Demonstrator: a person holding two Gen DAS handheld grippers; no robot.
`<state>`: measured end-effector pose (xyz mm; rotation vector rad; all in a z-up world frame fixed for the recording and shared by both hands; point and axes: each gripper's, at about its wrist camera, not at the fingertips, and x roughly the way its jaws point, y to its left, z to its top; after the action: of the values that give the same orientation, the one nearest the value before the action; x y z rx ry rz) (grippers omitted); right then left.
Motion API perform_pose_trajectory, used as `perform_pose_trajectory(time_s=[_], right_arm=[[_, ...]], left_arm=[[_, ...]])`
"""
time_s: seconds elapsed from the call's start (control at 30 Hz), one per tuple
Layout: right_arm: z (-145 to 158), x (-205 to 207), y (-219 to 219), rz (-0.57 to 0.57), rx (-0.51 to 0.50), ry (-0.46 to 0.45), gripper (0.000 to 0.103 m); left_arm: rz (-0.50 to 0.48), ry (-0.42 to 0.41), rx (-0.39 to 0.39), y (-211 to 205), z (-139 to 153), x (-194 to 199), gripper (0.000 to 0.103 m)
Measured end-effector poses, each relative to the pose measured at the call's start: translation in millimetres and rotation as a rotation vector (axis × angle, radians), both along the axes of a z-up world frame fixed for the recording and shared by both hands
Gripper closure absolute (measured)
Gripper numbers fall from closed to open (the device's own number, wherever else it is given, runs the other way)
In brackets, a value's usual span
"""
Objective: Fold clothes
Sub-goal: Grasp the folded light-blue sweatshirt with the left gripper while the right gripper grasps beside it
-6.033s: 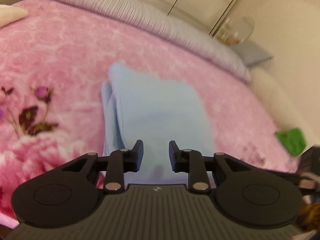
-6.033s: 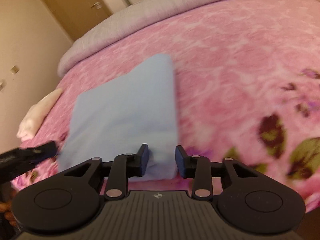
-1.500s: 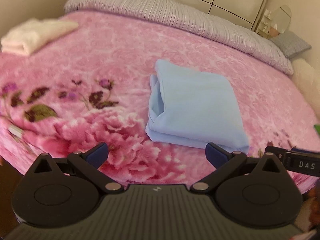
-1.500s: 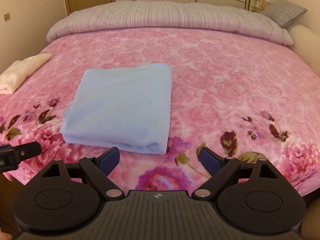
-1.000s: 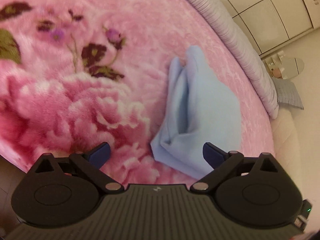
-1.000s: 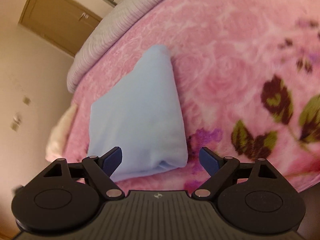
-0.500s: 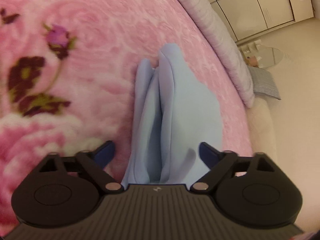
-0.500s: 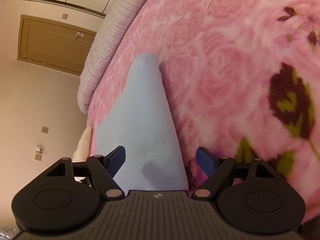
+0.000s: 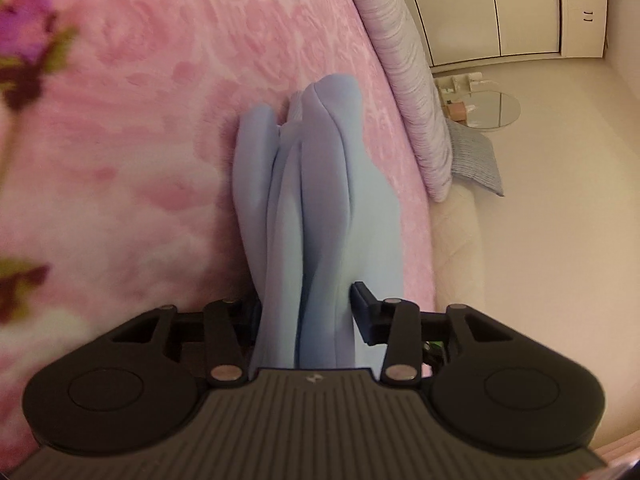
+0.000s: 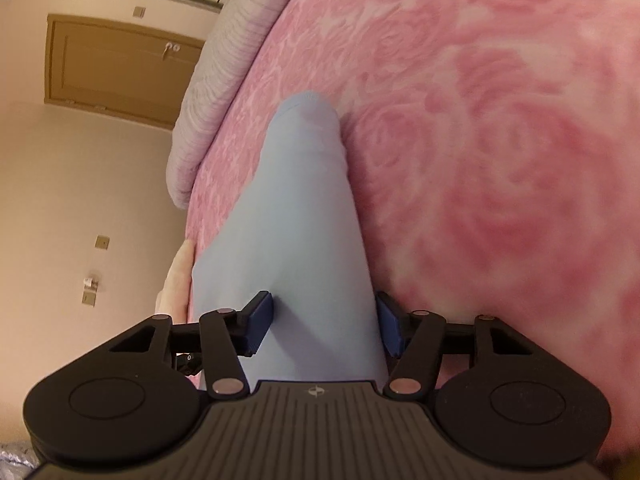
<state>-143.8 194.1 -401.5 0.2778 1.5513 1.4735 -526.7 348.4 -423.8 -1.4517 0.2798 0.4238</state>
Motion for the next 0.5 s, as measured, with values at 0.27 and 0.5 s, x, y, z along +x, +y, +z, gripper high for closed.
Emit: perform_pose_trajectory(time_s=[0.27,0.5], right_arm=[[-6,1,29,0.028,-0.052,0.035,0.075],[51,-8,40,0.036,-0.162,0.047,0.082]], left_arm=[[-0.049,0.015,-0.072,28,-6,17,0.087],[-0.016,0.088,-0.119,34,53,10,0.090]])
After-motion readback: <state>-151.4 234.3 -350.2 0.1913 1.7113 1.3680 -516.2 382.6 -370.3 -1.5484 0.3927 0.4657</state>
